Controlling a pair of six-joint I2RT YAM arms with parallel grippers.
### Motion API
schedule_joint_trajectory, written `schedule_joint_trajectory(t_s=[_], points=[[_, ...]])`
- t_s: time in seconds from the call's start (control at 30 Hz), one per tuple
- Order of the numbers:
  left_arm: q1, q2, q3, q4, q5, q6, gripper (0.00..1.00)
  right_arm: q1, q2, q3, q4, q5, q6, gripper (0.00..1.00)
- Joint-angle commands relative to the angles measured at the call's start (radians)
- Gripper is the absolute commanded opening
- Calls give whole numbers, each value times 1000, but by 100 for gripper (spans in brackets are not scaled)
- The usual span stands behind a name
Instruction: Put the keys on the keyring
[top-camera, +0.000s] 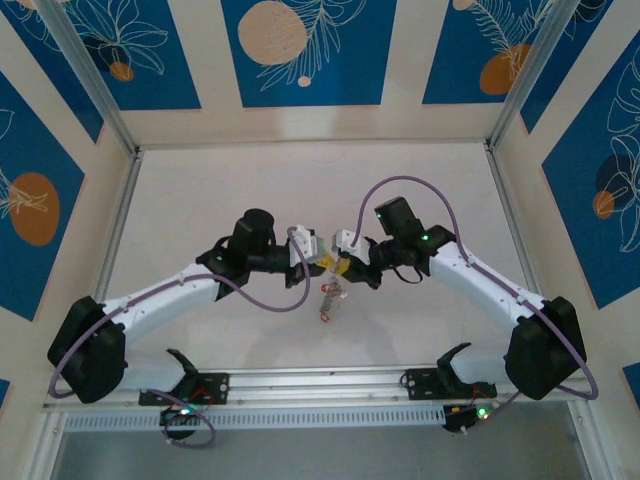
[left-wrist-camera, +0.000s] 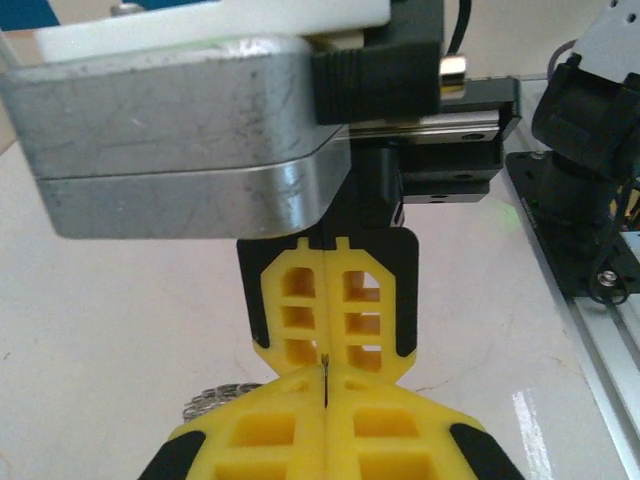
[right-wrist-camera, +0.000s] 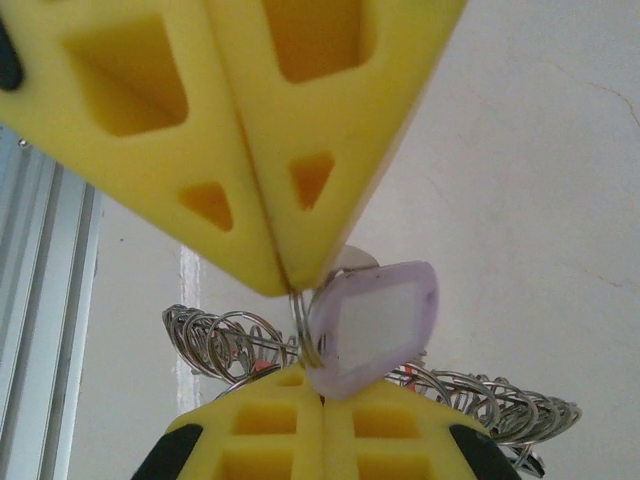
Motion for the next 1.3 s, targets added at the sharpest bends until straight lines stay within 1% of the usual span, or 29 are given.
schedule_joint_trajectory(t_s=[0.0,0.1,0.2,0.47,0.73,0.87,1.0,1.27], points=[[10,-5,28,-10,77,27,0,14,0,28,13,-63,-19,0],[7,-6,35,-35,93,43,0,16,-2,28,14,-62,-18,0],[8,-6,41,-65,81,63,0,16,-1,31,8,-60,-23,0],[11,-15,31,-66,-33,87,0,11,-32,17,-4,-65,-36,0],[11,-15,25,-48,-74,83,0,13,-40,6,-9,-82,-43,0],[11,-21,21,-49,-71,90,0,14,-40,8,-13,-86,-48,0],[11,-22,21,-73,-19,123,0,13,-40,11,-12,-78,-49,0],[7,-5,34,-125,-7,167,0,8,-35,12,-13,-78,-51,0]])
